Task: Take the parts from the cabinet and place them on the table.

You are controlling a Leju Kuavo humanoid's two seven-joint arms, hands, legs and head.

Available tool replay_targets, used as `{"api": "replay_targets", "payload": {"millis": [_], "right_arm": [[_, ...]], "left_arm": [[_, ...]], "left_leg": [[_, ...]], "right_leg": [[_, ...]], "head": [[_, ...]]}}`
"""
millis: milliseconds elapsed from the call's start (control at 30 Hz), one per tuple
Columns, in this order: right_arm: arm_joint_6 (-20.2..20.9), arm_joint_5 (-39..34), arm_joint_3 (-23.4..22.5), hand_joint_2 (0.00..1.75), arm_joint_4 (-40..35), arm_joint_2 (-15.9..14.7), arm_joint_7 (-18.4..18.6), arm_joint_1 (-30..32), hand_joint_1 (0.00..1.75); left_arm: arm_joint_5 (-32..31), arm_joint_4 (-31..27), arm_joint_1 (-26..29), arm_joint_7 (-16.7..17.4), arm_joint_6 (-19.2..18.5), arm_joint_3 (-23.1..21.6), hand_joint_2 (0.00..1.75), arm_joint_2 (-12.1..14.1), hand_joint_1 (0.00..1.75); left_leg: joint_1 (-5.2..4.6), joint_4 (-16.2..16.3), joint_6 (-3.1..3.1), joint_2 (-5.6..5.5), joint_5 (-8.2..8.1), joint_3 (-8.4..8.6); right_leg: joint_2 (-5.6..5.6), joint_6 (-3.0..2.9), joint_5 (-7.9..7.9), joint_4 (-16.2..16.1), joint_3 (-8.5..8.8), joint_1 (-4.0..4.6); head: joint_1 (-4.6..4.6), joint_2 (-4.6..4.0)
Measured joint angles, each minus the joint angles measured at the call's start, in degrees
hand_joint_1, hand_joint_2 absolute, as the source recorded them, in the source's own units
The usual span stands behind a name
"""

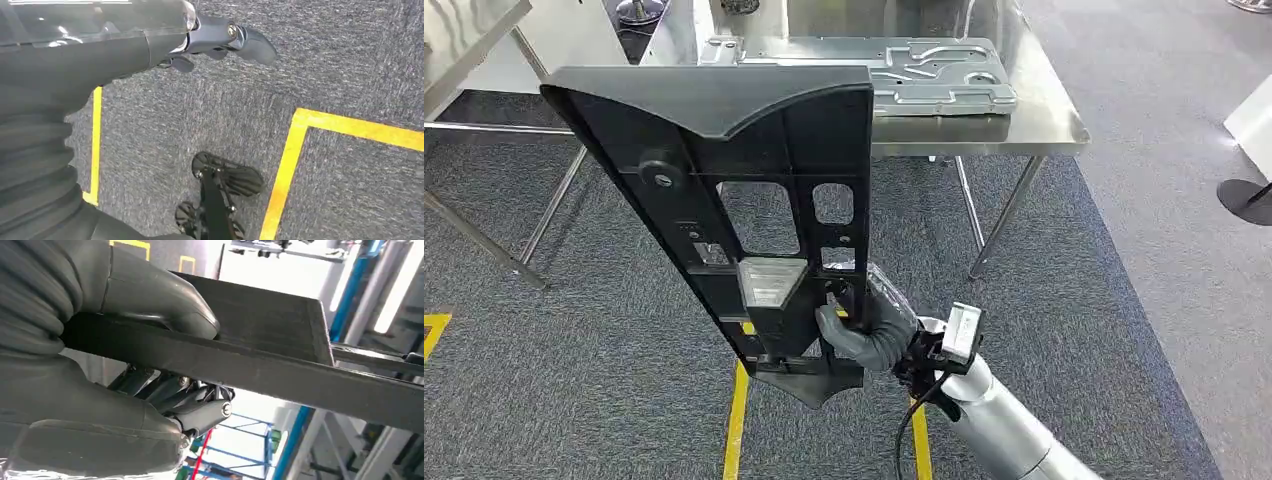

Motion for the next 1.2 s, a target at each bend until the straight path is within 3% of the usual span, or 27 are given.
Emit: {"api": "replay_targets", "payload": {"millis": [33, 67, 100, 200, 267, 333, 400, 433, 467, 500, 567, 633, 700, 767, 800, 833, 900, 933, 967, 1000, 1067, 1133, 1200], "right_arm": [[0.2, -0.6, -0.2, 1.75, -0.6, -0.1, 0.0, 0.0, 1.75], [0.4, -1.1, -0.4, 1.75, -1.2, -0.2, 0.0, 0.0, 1.75], [0.7, -1.6, -0.5, 1.75, -1.7, -0.4, 0.1, 0.0, 1.75], [1.0, -2.0, -0.9, 1.75, -2.7, -0.8, 0.2, 0.8, 1.75], [1.2, -2.1, -1.0, 1.75, -3.1, -1.1, 0.2, 1.3, 1.75], [1.2, -2.1, -1.0, 1.75, -3.1, -1.3, 0.2, 1.4, 1.75], [1.1, -2.1, -1.0, 1.75, -3.0, -1.5, 0.3, 1.9, 1.75], [1.0, -2.1, -1.0, 1.75, -3.0, -1.6, 0.3, 2.3, 1.75], [1.0, -2.0, -1.0, 1.75, -3.0, -1.8, 0.3, 2.5, 1.75], [1.0, -2.0, -1.0, 1.75, -2.9, -1.9, 0.3, 2.6, 1.75], [0.9, -2.0, -1.1, 1.75, -2.9, -2.0, 0.3, 2.6, 1.75], [0.8, -2.1, -1.2, 1.75, -2.8, -2.0, 0.2, 2.6, 1.75], [0.5, -2.1, -1.5, 1.75, -2.8, -2.1, 0.2, 2.8, 1.75], [0.0, -2.1, -2.1, 1.75, -3.1, -2.2, 0.1, 2.9, 1.75], [-0.1, -2.2, -2.5, 1.75, -3.4, -2.3, 0.1, 2.8, 1.75], [-0.1, -2.2, -2.8, 1.75, -3.6, -2.4, 0.0, 2.8, 1.75], [-0.4, -2.2, -3.5, 1.75, -3.8, -2.8, 0.0, 3.4, 1.75], [-0.7, -2.3, -3.9, 1.75, -4.0, -3.0, -0.1, 4.1, 1.75], [-1.0, -2.3, -4.5, 1.75, -4.3, -3.3, -0.2, 4.8, 1.75], [-1.1, -2.3, -5.0, 1.75, -4.6, -3.5, -0.4, 5.3, 1.75], [-1.1, -2.4, -6.2, 1.75, -5.5, -4.1, -1.1, 6.0, 1.75], [-1.0, -2.3, -7.1, 1.75, -6.1, -4.5, -1.5, 6.6, 1.75], [-1.0, -2.2, -7.6, 1.75, -6.6, -4.8, -1.6, 7.2, 1.75]], "left_arm": [[0.0, 0.0, 0.0, 0.0, 0.0, 0.0, 1.75, 0.0, 0.00], [0.0, 0.0, 0.0, 0.0, -0.1, 0.0, 1.75, 0.0, 0.00], [0.1, 0.0, -0.1, 0.0, -0.1, 0.0, 1.75, 0.0, 0.00], [0.3, 0.0, -0.1, 0.2, -0.1, 0.0, 1.75, 0.0, 0.00], [0.3, 0.0, -0.2, 0.2, 0.0, 0.0, 1.75, 0.0, 0.00], [0.3, 0.0, -0.2, 0.2, 0.0, 0.0, 1.75, -0.1, 0.00], [0.3, 0.0, 0.0, 0.2, 0.0, 0.1, 1.75, -0.1, 0.00], [0.3, 0.0, 0.2, 0.1, 0.0, 0.1, 1.75, -0.1, 0.00], [0.2, 0.0, 0.3, 0.1, -0.1, 0.1, 1.75, -0.2, 0.00], [0.2, 0.0, 0.3, 0.0, -0.1, 0.1, 1.75, -0.2, 0.00], [0.2, 0.0, 0.3, -0.1, -0.1, 0.1, 1.75, -0.2, 0.00], [0.2, 0.0, 0.2, -0.2, -0.1, 0.1, 1.75, -0.2, 0.00], [0.2, 0.0, 0.3, -0.2, -0.2, 0.1, 1.75, -0.2, 0.00], [0.2, 0.0, 0.2, -0.2, -0.2, 0.1, 1.75, -0.3, 0.00], [0.2, 0.0, 0.2, -0.2, -0.2, 0.1, 1.75, -0.3, 0.00], [0.2, 0.0, 0.1, -0.3, -0.2, 0.1, 1.75, -0.3, 0.00], [0.2, 0.0, 0.2, -0.3, -0.3, 0.1, 1.75, -0.3, 0.00], [0.2, 0.0, 0.2, -0.3, -0.4, 0.1, 1.75, -0.3, 0.00], [0.2, 0.0, 0.3, -0.4, -0.5, 0.1, 1.75, -0.3, 0.00], [0.2, 0.0, 0.3, -0.4, -0.5, 0.1, 1.75, -0.4, 0.00], [0.2, 0.0, 0.3, -0.5, -0.5, 0.1, 1.75, -0.5, 0.00], [0.2, 0.0, 0.2, -0.6, -0.5, 0.1, 1.75, -0.7, 0.00], [0.1, 0.0, 0.2, -0.7, -0.5, 0.1, 1.75, -0.7, 0.00]], "left_leg": [[0.00, 0.0, -0.18, -0.03, -0.49, 0.74], [0.00, -0.1, -0.44, -0.05, -0.93, 1.00], [-0.38, 0.1, -0.90, -0.11, -1.52, 1.27], [-0.18, -0.5, -1.84, -0.01, -2.12, 1.78], [0.12, 0.2, -2.44, 0.10, -2.63, 2.44], [0.13, 7.2, -2.82, 0.06, -6.04, -1.04], [0.15, 16.1, -3.13, 0.06, -9.10, -6.56], [0.15, 18.2, -3.15, 0.06, -8.85, -8.43], [0.15, 17.3, -3.13, 0.06, -6.92, -8.83], [0.15, 13.7, -3.02, 0.06, -3.78, -7.94], [0.14, 3.0, -2.61, 0.07, 3.18, -4.05], [-0.33, 0.8, -1.86, -0.12, 2.37, -2.92], [-0.53, 1.0, -1.20, -0.13, 2.00, -3.10], [0.04, 0.1, -0.54, -0.13, 2.14, -2.40], [0.02, -0.1, -0.19, -0.14, 1.93, -2.05], [0.02, -0.1, 0.13, -0.11, 1.70, -1.84], [-0.03, -0.1, 0.34, -0.09, 1.06, -1.26], [-0.03, -0.1, 0.34, -0.14, 0.70, -0.86], [-0.03, -0.1, 0.32, -0.24, 0.28, -0.28], [-0.03, -0.1, 0.24, -0.39, -0.17, 0.37], [-0.06, -0.1, -0.08, -0.48, -1.28, 2.00], [-0.35, -0.1, -0.82, -0.58, -2.08, 2.09], [-0.25, -0.5, -1.36, -0.45, -2.47, 2.36]], "right_leg": [[-0.05, -0.23, 3.41, -5.5, 2.10, -0.01], [-0.25, -0.58, 5.84, -10.2, 3.90, 0.05], [-0.33, -0.63, 4.67, -11.7, 4.63, 0.51], [-0.02, -1.51, 4.12, -11.7, 4.76, 0.68], [0.11, -2.21, 4.25, -12.8, 5.95, 0.28], [0.05, -2.89, 3.68, -12.9, 6.82, 0.28], [0.08, -3.05, 2.94, -12.9, 7.49, 0.42], [0.14, -3.07, 2.58, -12.9, 7.91, 0.48], [0.21, -3.03, 2.18, -12.9, 8.44, 0.50], [0.31, -2.93, 1.71, -12.9, 9.10, 0.51], [0.34, -2.59, 0.61, -12.9, 10.65, 0.51], [0.57, -1.78, -0.09, -12.7, 10.81, 0.83], [0.53, -1.27, -0.29, -13.2, 10.89, 0.63], [0.43, -0.48, -0.81, -12.9, 11.16, 0.61], [0.29, -0.16, -1.67, -10.8, 10.30, 0.59], [0.26, 0.07, -3.49, -6.9, 8.13, 0.50], [0.19, 0.44, -6.86, 3.2, 1.89, 0.32], [0.14, 0.48, -6.91, 6.2, -0.44, 0.32], [0.09, 0.47, -5.09, 5.8, -1.20, 0.31], [0.07, 0.33, -2.15, 2.8, -0.50, 0.32], [0.02, -0.34, 5.27, -8.4, 3.51, 0.45], [-0.16, -0.86, 4.91, -12.3, 5.11, 0.98], [0.13, -1.41, 4.46, -12.0, 4.99, 0.98]], "head": [[0.00, 0.00], [0.04, 0.00], [-0.04, 0.00], [-0.07, 0.00], [-0.06, 0.00], [-0.39, 0.00], [-0.39, 0.00], [-0.42, 0.00], [-0.42, 0.00], [-0.42, 0.00], [-0.42, 0.00], [-0.46, 0.00], [-0.44, 0.02], [-0.42, 0.00], [-0.26, 0.00], [-0.15, 0.00], [-0.17, 0.00], [-0.15, 0.00], [-0.17, 0.00], [-0.13, 0.00], [-0.13, 0.00], [-0.26, 0.00], [-0.31, 0.00]]}}
